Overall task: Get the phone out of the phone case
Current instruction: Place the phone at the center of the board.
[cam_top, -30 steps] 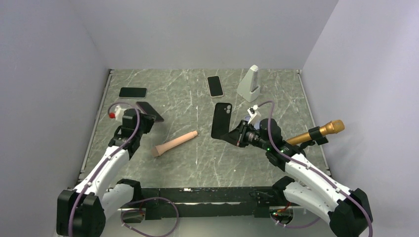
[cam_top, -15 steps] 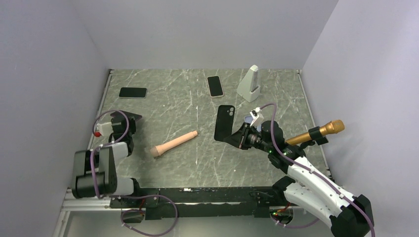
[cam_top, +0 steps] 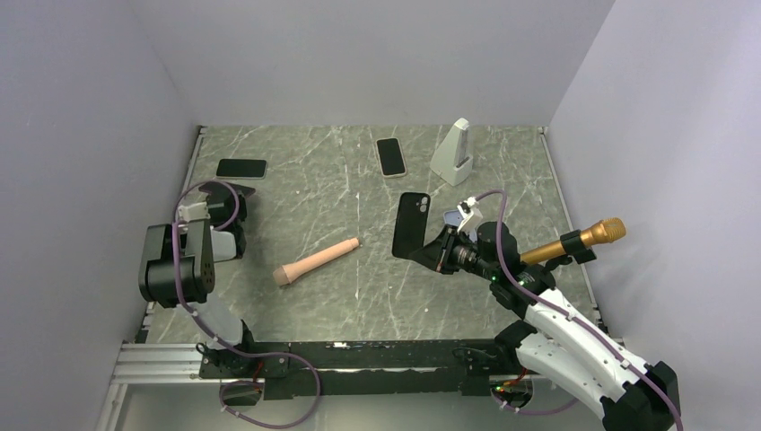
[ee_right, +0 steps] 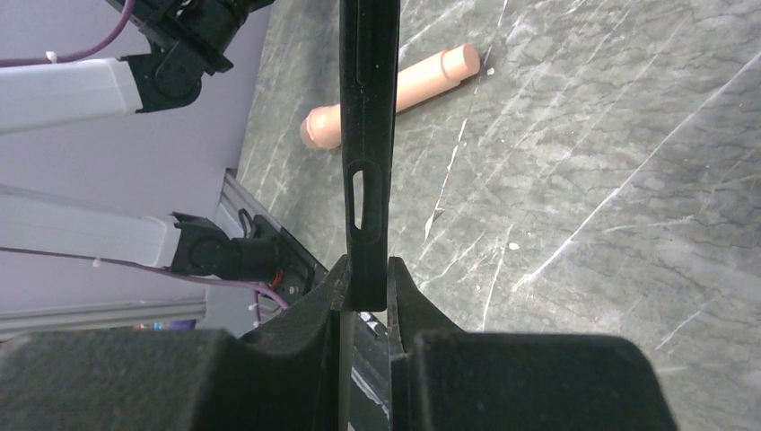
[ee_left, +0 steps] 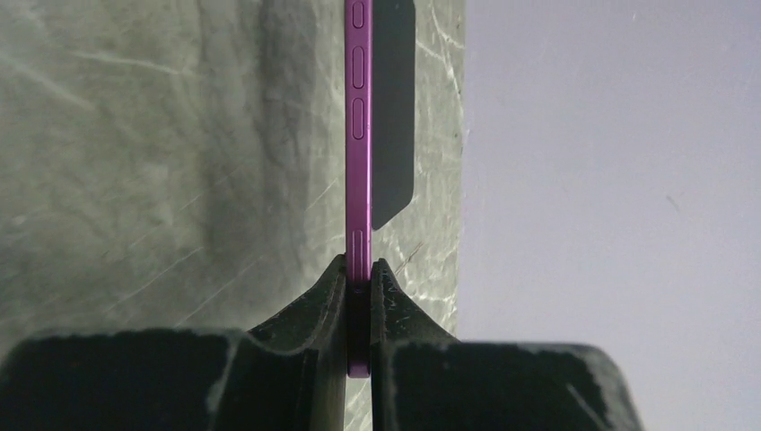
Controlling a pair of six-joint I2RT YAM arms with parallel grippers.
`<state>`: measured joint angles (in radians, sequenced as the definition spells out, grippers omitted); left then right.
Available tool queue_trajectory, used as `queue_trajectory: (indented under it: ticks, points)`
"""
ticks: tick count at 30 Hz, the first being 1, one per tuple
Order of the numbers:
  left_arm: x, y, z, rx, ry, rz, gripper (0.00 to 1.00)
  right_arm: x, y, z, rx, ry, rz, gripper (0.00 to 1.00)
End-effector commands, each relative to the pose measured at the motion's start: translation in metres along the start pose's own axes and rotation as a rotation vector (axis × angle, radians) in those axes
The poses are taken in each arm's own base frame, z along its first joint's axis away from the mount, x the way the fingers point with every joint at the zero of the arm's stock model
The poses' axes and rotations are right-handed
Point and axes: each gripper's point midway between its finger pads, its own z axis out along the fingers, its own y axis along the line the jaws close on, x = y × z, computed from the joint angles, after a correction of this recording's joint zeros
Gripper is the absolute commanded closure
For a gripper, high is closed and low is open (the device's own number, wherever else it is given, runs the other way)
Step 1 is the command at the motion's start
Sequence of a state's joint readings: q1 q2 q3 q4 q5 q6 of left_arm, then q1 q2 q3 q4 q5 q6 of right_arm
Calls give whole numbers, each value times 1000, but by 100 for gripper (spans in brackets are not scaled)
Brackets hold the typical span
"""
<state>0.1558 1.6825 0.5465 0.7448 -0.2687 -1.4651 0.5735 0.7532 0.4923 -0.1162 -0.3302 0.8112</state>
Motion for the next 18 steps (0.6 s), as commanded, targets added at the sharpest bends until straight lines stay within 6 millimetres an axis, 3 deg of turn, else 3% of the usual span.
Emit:
queue_trajectory:
  ticks: [1,12,18]
  points:
    - [-7,-38,14,94,-80,-57,98,-12,13,-2,-34,-46,-21,100]
    - [14,-15,29,-9,-114,-73,96,-16,15,-3,-23,-44,-26,100]
    - [15,3,34,-68,-140,-113,93,-16,16,-6,-18,-42,-24,100]
